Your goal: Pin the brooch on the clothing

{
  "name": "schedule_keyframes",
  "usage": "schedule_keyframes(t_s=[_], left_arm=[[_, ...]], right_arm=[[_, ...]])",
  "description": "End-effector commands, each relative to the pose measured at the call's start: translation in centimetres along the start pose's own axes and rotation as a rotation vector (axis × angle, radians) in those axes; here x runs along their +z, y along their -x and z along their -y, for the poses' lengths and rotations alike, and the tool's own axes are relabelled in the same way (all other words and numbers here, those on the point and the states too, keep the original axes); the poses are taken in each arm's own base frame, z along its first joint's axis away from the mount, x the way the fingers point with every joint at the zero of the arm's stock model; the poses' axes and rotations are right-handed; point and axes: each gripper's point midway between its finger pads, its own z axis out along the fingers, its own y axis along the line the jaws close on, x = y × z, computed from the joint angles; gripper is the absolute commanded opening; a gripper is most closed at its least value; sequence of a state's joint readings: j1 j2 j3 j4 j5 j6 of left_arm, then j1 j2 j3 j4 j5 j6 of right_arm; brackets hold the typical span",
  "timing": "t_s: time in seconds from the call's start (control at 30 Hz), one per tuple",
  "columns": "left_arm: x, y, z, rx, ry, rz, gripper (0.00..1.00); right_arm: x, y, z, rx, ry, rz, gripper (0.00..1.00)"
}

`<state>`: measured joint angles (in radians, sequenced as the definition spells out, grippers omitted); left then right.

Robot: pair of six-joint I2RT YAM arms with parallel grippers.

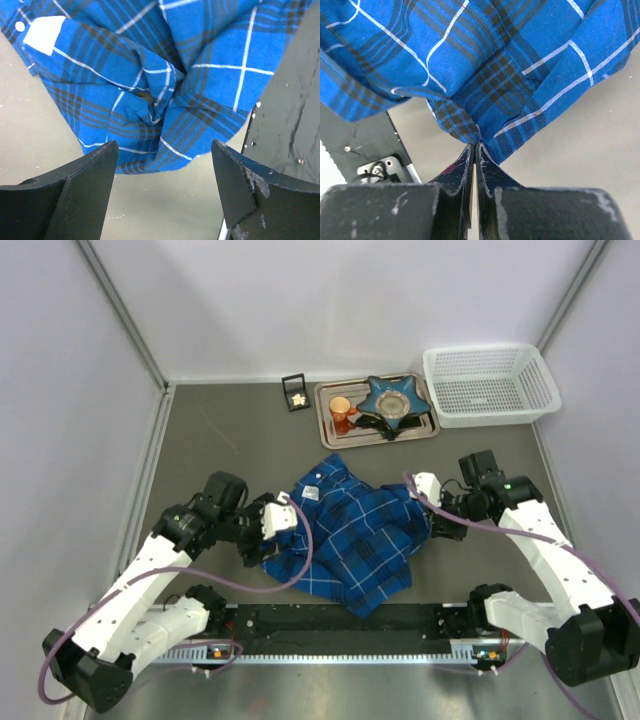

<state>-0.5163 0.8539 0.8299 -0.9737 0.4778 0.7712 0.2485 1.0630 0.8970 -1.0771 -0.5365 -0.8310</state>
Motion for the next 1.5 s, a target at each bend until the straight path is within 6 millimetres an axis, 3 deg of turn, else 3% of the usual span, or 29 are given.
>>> schedule_keyframes(t_s=[0.0,0.07,0.1,0.13,0.2,0.47,0.5,0.67,0.8,0.87,0.97,1.13,1.3,1.47], left_arm=[[0.6,2.5,-2.3,-0.103,0.054,0.088,0.77],[1.6,2.7,-1.5,-0.073,-0.031,0.107,0.73],[1.7,2.6,-0.9,0.021,-0.080,0.110,0.72],[1.9,2.4,0.6,0.032,-0.167,0.117,0.72],[2.1,1.9,1.4,0.090,-0.209,0.109,0.73],[2.3,-0.5,0.8,0.320,-0.019,0.099,0.78],[2.7,-1.1,1.4,0.345,-0.032,0.093,0.79],[3.1,-1.3,2.1,0.445,0.020,0.092,0.88],[3.7,-2.4,2.3,0.569,0.078,0.087,0.88],[3.9,-1.9,2.2,0.610,0.110,0.111,0.87],[4.2,-2.0,2.5,0.687,0.137,0.130,0.81],[5.4,-1.8,2.0,0.776,0.201,0.159,0.63],[6.3,-1.4,2.1,0.806,0.210,0.171,0.58],[5.1,-0.1,-1.1,0.699,0.401,0.150,0.35]], right_arm=[[0.1,1.3,1.5,-0.160,-0.086,0.051,0.00],[0.1,1.4,1.6,-0.154,-0.086,0.051,0.00],[0.1,1.4,1.7,-0.154,-0.088,0.049,0.00],[0.0,1.5,1.8,-0.154,-0.093,0.049,0.00],[-0.1,1.6,1.8,-0.163,-0.098,0.053,0.00],[-0.3,2.3,1.5,-0.160,-0.090,0.084,0.00],[-0.3,2.3,1.5,-0.157,-0.088,0.085,0.00],[-0.2,2.6,1.6,-0.138,-0.082,0.091,0.00],[-0.1,2.9,2.0,-0.114,-0.085,0.090,0.00],[0.0,2.9,2.1,-0.094,-0.084,0.088,0.00],[0.1,3.1,2.2,-0.080,-0.085,0.090,0.00],[0.1,3.1,2.6,-0.057,-0.091,0.083,0.00],[0.2,3.2,2.8,-0.039,-0.093,0.080,0.00],[0.3,3.4,3.0,-0.037,-0.096,0.081,0.00]])
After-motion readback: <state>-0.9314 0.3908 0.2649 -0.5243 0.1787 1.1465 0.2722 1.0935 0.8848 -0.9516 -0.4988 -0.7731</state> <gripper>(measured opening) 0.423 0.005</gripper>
